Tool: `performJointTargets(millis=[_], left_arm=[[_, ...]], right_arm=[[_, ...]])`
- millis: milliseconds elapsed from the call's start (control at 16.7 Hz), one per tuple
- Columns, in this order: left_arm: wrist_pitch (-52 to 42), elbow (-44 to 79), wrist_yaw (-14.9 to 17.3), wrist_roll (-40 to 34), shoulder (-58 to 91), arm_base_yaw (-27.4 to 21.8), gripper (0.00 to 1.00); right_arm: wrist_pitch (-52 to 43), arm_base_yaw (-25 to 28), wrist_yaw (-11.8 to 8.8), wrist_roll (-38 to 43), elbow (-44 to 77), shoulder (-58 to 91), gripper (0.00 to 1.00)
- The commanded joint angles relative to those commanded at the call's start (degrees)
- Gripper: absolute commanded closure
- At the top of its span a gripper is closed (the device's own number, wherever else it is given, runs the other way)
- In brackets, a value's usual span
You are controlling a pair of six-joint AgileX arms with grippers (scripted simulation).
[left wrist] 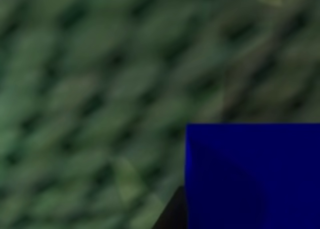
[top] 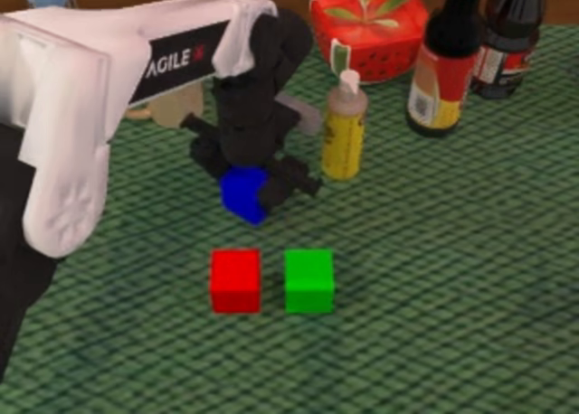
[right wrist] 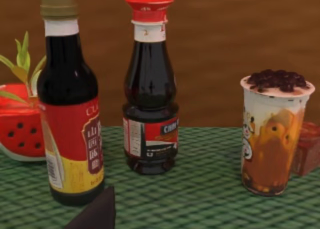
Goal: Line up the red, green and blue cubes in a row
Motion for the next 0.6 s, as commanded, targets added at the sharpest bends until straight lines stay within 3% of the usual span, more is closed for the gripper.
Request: performJointTargets(millis=[240, 600], left_arm=[[-7.96, 5.46, -0.05, 0.01, -2.00, 0.56, 1.00], [-9.05, 6.47, -0.08, 0.01, -2.32, 0.29, 1.00]], right_arm=[[0.00, 0.00, 0.00, 0.00, 0.00, 0.00, 0.00], [0.00, 0.00, 0.00, 0.00, 0.00, 0.00, 0.00]])
